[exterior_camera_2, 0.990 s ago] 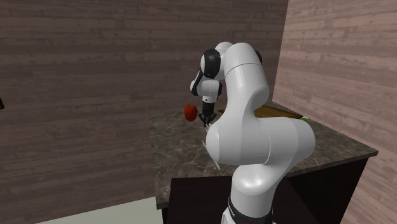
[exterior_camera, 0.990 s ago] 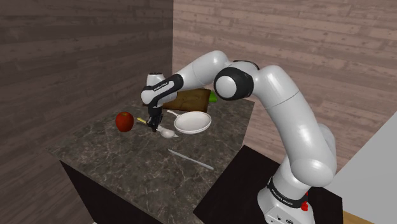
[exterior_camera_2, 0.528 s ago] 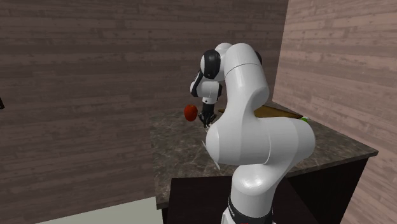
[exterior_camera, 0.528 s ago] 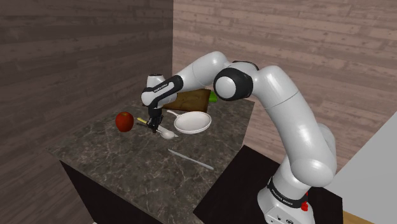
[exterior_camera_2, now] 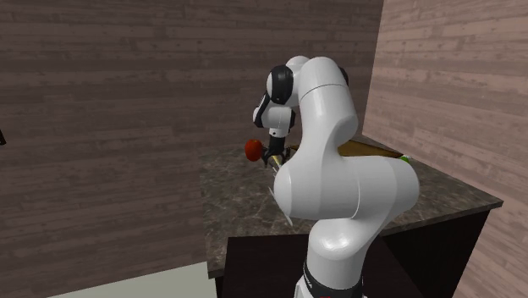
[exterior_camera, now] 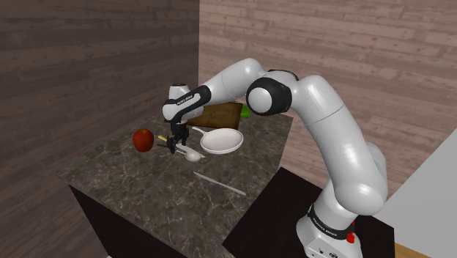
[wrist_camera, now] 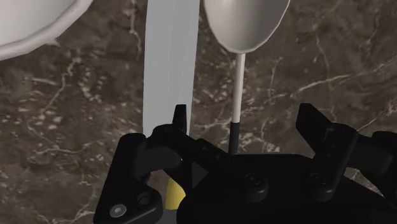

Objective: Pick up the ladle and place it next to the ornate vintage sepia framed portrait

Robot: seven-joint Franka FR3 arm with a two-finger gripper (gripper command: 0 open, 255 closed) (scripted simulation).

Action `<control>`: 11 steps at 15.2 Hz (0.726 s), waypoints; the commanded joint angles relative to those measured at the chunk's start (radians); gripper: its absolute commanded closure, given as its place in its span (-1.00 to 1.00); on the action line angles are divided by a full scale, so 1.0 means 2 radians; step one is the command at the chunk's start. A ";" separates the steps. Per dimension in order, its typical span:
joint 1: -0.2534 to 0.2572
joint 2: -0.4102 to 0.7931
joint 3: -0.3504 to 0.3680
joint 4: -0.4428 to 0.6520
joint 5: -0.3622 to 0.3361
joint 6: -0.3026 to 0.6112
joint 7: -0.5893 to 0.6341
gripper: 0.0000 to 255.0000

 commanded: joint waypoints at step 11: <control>-0.003 -0.034 -0.002 0.000 -0.001 -0.034 0.000 -1.00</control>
